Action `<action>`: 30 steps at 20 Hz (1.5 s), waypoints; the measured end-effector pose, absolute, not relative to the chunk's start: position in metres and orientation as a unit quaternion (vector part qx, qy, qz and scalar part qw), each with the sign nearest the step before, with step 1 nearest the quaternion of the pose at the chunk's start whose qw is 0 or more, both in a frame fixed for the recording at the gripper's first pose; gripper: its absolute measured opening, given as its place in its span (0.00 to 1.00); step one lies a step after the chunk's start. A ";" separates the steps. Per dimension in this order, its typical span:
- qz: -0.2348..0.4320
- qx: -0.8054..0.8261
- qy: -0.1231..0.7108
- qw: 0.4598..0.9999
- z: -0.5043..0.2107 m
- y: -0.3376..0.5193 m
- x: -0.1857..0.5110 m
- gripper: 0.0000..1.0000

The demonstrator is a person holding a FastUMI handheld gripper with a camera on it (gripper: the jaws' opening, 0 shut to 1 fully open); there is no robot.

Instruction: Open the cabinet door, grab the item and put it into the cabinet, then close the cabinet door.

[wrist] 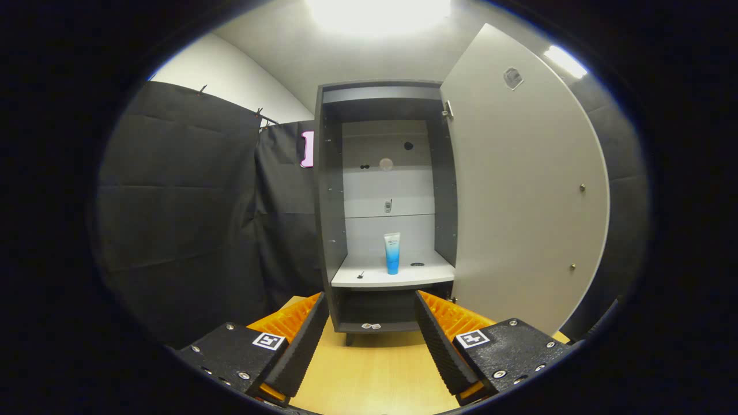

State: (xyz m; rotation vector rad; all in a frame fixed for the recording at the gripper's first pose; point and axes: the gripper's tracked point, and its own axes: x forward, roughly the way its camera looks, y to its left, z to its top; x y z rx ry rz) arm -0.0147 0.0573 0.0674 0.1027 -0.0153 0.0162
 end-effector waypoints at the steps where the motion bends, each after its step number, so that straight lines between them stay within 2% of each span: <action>1: -0.002 0.048 -0.009 0.999 0.068 0.041 -0.021 0.92; 10: -0.099 0.019 0.003 0.995 0.058 -0.143 -0.085 0.92; 15: -0.110 0.045 0.012 0.993 0.048 -0.227 -0.090 0.91; 19: -0.092 0.035 -0.004 0.995 0.055 -0.254 -0.051 0.91; 24: -0.046 0.032 -0.002 0.998 0.056 -0.249 -0.010 0.91; 30: -0.069 0.058 -0.006 0.996 0.053 -0.248 -0.010 0.90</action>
